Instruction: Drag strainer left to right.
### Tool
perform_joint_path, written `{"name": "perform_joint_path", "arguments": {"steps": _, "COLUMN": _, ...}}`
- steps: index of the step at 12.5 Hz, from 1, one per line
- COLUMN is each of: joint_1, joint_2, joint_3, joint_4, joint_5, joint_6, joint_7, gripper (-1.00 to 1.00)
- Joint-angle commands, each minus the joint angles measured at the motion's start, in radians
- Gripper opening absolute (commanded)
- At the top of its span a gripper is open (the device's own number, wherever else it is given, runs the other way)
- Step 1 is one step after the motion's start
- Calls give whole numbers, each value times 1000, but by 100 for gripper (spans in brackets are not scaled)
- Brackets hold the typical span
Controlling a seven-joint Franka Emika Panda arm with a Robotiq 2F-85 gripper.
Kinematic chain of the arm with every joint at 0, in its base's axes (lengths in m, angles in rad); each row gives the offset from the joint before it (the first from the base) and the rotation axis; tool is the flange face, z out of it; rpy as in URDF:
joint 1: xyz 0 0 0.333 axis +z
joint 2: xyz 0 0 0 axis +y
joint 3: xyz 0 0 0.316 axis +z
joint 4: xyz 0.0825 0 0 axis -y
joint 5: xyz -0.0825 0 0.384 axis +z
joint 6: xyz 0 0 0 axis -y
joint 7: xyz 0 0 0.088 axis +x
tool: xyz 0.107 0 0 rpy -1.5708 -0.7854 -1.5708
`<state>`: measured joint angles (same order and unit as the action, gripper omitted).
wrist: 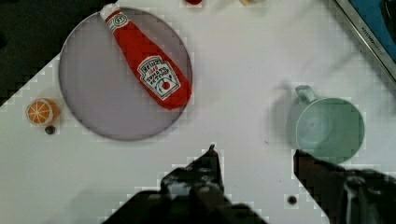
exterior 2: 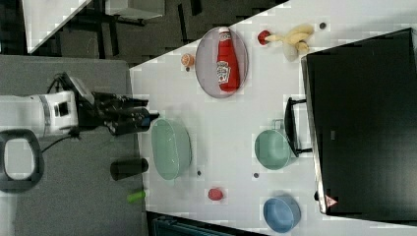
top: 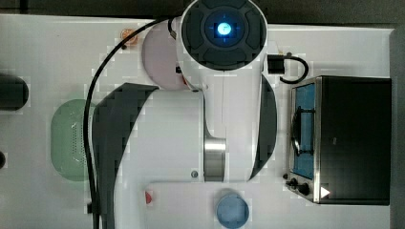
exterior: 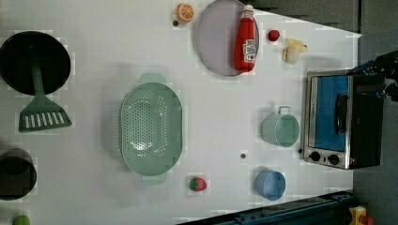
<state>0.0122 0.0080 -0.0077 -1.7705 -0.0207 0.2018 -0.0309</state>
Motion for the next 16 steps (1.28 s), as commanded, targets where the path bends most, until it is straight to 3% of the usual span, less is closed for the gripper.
{"name": "perform_joint_path", "arguments": {"steps": 1, "joint_1": -32, "joint_2": -403, "joint_3": -14, "joint_4": -241, "joint_5": 2, "joint_6": -159, "joint_7": 194, "gripper": 59}}
{"name": "perform_joint_path", "arguments": {"steps": 3, "joint_1": -24, "joint_2": -398, "joint_3": 4, "joint_4": -241, "joint_5": 19, "joint_6": -140, "joint_7": 208, "gripper": 99}}
{"name": "perform_joint_path", "arguments": {"steps": 9, "joint_1": 6, "joint_2": -315, "joint_3": 231, "joint_4": -241, "joint_5": 44, "joint_6": 15, "joint_7": 360, "gripper": 100}}
{"name": "perform_joint_path", "arguments": {"steps": 16, "joint_1": 9, "joint_2": -72, "joint_3": 532, "joint_4": -245, "joint_5": 44, "joint_6": 190, "joint_7": 933, "gripper": 100}}
